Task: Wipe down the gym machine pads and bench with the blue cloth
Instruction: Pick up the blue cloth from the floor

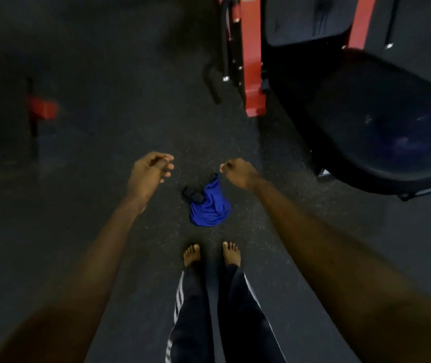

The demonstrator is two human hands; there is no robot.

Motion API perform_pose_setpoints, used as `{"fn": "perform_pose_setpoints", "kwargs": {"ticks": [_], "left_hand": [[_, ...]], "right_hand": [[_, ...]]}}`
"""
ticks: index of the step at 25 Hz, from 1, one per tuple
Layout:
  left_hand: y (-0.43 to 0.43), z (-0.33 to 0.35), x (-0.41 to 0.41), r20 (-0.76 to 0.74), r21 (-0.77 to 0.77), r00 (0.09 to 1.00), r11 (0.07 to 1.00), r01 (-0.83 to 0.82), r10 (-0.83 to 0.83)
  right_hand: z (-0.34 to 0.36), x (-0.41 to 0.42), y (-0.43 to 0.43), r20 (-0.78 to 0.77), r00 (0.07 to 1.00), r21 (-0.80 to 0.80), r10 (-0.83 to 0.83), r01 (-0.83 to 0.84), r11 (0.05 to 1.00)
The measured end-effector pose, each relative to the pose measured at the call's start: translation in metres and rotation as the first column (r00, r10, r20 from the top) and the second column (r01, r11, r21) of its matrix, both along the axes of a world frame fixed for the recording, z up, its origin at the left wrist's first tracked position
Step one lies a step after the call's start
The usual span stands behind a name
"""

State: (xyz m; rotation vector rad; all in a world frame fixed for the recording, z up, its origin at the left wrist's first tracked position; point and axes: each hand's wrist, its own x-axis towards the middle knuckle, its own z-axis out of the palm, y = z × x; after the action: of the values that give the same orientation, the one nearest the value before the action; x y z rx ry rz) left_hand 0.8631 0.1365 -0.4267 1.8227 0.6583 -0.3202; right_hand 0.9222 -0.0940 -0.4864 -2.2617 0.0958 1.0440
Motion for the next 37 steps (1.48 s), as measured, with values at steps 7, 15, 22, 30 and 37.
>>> {"fn": "perform_pose_setpoints", "kwargs": {"ticks": [7,15,22,30,37], "left_hand": [[0.024,-0.263,0.033,-0.084,-0.005,0.994,0.998,0.063,-0.063],[0.034,-0.416,0.020,-0.128,-0.043,0.992,0.999,0.006,-0.011],[0.029,-0.383,0.012,-0.165,-0.060,0.986,0.998,0.025,-0.034],[-0.009,-0.179,0.085,-0.009,-0.092,0.997,0.993,0.070,-0.071],[-0.014,0.102,0.134,0.203,-0.059,0.972,0.989,0.134,-0.120]], "right_hand": [[-0.296,0.050,0.036,-0.040,0.944,-0.205,0.327,-0.328,0.922],[-0.477,0.026,0.056,-0.093,0.804,-0.391,0.587,-0.571,0.722],[-0.415,0.018,0.060,0.072,0.742,-0.448,0.666,-0.573,0.686],[-0.178,0.054,0.040,0.001,0.848,-0.270,0.530,-0.510,0.816],[0.137,0.114,0.001,0.254,0.962,-0.065,0.103,-0.090,0.994]]}}
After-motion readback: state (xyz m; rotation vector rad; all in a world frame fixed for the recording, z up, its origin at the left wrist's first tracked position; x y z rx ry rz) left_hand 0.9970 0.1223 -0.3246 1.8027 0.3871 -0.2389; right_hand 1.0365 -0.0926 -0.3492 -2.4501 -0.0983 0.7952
